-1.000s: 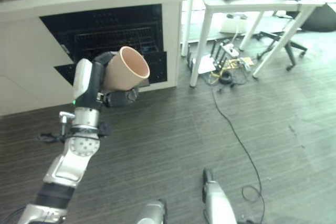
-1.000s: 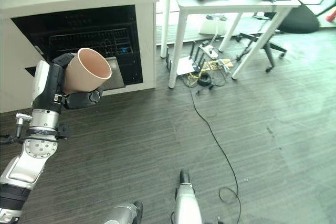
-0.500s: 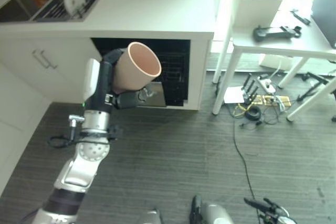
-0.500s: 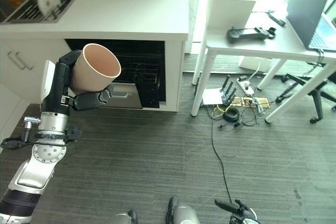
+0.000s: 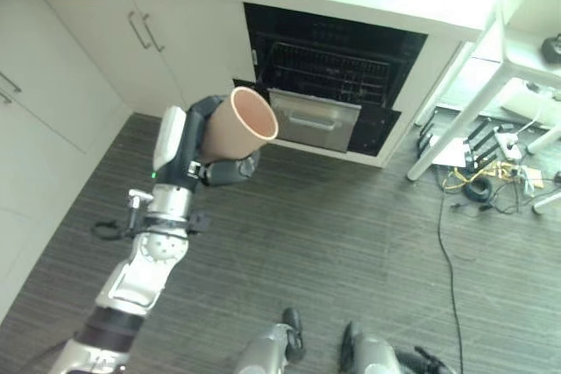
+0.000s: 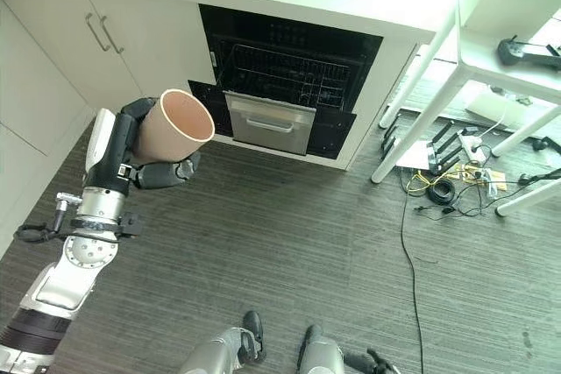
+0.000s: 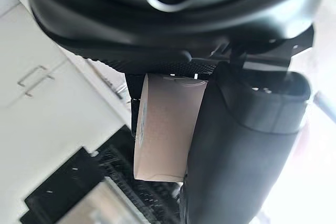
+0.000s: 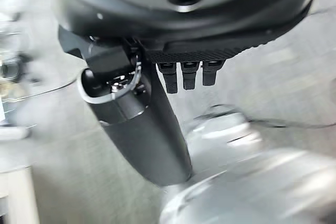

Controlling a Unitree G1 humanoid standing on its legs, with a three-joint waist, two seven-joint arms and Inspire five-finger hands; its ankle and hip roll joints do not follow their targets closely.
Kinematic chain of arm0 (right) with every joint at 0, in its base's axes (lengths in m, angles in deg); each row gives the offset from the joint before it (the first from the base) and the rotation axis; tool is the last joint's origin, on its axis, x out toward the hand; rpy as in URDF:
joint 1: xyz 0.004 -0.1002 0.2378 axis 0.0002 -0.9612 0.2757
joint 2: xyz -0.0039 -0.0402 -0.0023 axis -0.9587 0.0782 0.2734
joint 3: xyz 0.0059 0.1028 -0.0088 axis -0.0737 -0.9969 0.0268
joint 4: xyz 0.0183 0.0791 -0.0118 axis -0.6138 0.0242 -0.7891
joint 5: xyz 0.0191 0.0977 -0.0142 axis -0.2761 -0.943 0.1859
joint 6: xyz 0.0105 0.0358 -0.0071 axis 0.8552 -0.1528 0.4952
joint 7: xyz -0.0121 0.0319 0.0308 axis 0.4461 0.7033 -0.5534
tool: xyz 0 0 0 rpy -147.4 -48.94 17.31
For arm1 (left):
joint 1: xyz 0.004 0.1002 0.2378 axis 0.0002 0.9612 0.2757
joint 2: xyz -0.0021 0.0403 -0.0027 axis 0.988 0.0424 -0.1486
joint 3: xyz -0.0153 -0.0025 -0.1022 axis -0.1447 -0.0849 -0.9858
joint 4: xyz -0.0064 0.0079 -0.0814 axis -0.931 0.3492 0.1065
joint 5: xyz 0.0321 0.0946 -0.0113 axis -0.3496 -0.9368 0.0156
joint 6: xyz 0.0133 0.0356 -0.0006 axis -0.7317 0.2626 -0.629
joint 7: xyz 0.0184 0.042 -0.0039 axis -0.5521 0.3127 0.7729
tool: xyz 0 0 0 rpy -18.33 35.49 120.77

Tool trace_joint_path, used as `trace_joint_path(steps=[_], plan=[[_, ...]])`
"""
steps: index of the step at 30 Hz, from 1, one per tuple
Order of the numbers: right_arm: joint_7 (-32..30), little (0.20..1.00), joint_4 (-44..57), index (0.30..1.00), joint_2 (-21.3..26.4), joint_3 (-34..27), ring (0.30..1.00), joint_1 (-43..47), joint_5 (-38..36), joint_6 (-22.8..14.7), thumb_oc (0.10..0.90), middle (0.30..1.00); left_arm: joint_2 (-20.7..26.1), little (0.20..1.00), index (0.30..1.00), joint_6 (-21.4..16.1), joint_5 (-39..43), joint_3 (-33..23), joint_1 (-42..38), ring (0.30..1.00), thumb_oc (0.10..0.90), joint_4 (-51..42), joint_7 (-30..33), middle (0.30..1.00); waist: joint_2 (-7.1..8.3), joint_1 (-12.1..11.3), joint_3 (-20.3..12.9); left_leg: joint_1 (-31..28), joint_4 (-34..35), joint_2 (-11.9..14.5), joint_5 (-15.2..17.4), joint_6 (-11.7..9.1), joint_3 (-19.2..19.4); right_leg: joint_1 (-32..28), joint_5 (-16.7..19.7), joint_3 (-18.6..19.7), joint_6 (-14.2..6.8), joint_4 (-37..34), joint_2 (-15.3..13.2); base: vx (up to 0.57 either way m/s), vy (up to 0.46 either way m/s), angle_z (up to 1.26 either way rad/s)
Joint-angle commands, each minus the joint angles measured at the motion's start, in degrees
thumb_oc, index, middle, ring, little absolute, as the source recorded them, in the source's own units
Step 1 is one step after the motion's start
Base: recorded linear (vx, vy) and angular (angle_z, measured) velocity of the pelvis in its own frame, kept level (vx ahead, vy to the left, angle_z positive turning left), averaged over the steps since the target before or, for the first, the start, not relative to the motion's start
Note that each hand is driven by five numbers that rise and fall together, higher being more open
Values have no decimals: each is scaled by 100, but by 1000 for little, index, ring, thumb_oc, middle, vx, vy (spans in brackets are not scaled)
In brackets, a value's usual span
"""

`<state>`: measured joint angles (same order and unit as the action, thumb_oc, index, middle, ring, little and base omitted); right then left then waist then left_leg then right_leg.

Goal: Place the dishes in the dishwasher.

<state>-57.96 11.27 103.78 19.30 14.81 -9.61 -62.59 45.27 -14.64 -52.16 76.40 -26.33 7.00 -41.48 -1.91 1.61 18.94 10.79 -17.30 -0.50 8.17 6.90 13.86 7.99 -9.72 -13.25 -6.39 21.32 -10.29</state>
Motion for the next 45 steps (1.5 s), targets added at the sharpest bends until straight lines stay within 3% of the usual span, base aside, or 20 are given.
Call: trace_joint_path(steps=[1,5,15,16,22,24,26,27,28,29,30,32,36,38,40,42,43,44,45], plan=[[345,900,-372,900,119,187,900,-89,-182,-29,800,900,159,300,300,-674,174,-354,-964,300,400,-955,30,300,116,122,-130,15,11,502,49,-667,-64,74,630,68,-405,-413,-108,4,-277,36],[364,900,-324,900,124,229,900,-8,-387,45,800,900,191,300,300,-552,391,-374,-929,300,400,-1072,-165,300,218,71,-302,53,11,580,50,-791,-15,277,535,185,-487,-413,-124,52,-259,22],[365,900,-412,900,82,108,900,-223,-117,83,800,900,367,300,300,-475,552,-422,-737,300,400,-1130,-234,300,130,265,-537,-221,11,681,127,-873,82,238,447,428,-439,-413,-10,59,-77,-17],[1090,900,-323,900,139,335,900,165,144,-87,800,900,-204,300,300,-287,629,-139,-276,300,400,-930,-1034,300,117,-5,-560,-433,11,350,30,-745,-659,-223,392,179,-272,-413,275,86,-88,-5],[1535,900,-213,900,387,487,900,326,97,-421,800,900,30,300,300,-240,905,-312,-130,300,400,-947,-790,300,79,16,-583,-588,11,464,-73,-903,-770,-401,113,170,15,-413,443,119,-213,13],[1505,900,-114,900,474,543,900,313,359,-461,800,900,58,300,300,-281,886,-403,-82,300,400,-874,-755,300,204,49,-553,-752,11,362,-96,-858,-616,-403,96,219,84,-413,368,92,-228,15],[1493,900,-168,900,524,579,900,304,662,-591,800,900,74,300,300,-265,947,-477,-76,300,400,-874,-809,300,327,5,-481,-723,-154,253,-300,-847,-507,-476,88,252,143,-413,300,91,-223,3],[1438,900,-252,900,571,608,900,274,850,-667,800,900,110,300,300,-292,1055,-527,-91,300,400,-847,-908,300,338,-10,-417,-517,-487,333,-483,-895,-384,-551,76,203,186,-413,324,99,-184,3],[1423,900,-314,900,589,605,900,261,898,-707,800,900,101,300,300,-318,1092,-556,-107,300,400,-819,-993,300,315,-5,-382,-382,-612,425,-627,-955,-301,-592,63,139,211,-413,356,188,-85,15],[1403,900,-442,900,609,554,900,263,785,-722,800,900,102,300,300,-391,1134,-552,-114,300,400,-799,-1071,300,208,9,-351,-296,-231,565,-880,-1055,-66,-678,0,10,210,-413,431,229,53,30],[1318,900,-474,900,608,534,900,284,736,-683,800,900,84,300,300,-423,1123,-544,-82,300,400,-801,-1061,300,117,-13,-329,-208,11,567,-949,-1080,-72,-753,-57,5,202,-413,522,275,156,37],[1132,900,-490,900,617,525,900,309,589,-574,800,900,40,300,300,-434,1036,-557,4,300,400,-877,-1021,300,-136,-97,-276,360,11,710,-998,-1181,-311,-932,-202,47,219,-413,810,284,189,33],[925,900,-497,900,632,532,900,264,670,-351,800,900,-80,300,300,-488,936,-681,201,300,400,-846,-1032,300,-259,-248,-258,1069,11,843,-1356,-1345,-627,-1192,-412,218,276,-413,963,390,197,-21],[827,900,-494,900,614,554,900,288,712,-302,800,900,-150,300,300,-632,832,-774,304,300,400,-761,-1071,300,-241,-337,-290,1062,11,737,-1264,-1264,-702,-1288,-484,309,251,-413,904,374,256,-48],[654,900,-513,900,559,555,900,332,553,-221,800,900,-184,300,300,-692,686,-889,421,300,400,-695,-1155,300,-127,-503,-351,931,11,373,-1037,-1121,-905,-1558,-658,445,179,-413,738,351,286,-53],[606,900,-494,900,482,474,900,301,421,-222,800,900,-188,300,300,-814,637,-945,424,300,400,-667,-1261,300,-89,-589,-437,826,11,201,-881,-995,-963,-1716,-680,432,114,-413,684,303,253,-65],[597,900,-447,900,423,410,900,264,492,-239,800,900,-179,300,300,-895,581,-935,397,300,400,-655,-1261,300,-93,-566,-491,707,11,149,-768,-905,-968,-1820,-566,373,47,-413,662,382,341,-51],[530,900,-338,900,350,371,900,194,574,-285,800,900,-114,300,300,-985,552,-874,314,300,400,-650,-1205,300,-72,-491,-519,491,11,-19,-574,-707,-1036,-1952,-88,341,-116,-228,591,308,320,-12],[497,900,-291,900,327,361,900,174,577,-284,800,900,-91,300,300,-1007,525,-847,276,300,400,-650,-1181,300,-112,-464,-530,445,11,-41,-536,-634,-1076,-1856,148,332,-182,50,589,324,377,17]])
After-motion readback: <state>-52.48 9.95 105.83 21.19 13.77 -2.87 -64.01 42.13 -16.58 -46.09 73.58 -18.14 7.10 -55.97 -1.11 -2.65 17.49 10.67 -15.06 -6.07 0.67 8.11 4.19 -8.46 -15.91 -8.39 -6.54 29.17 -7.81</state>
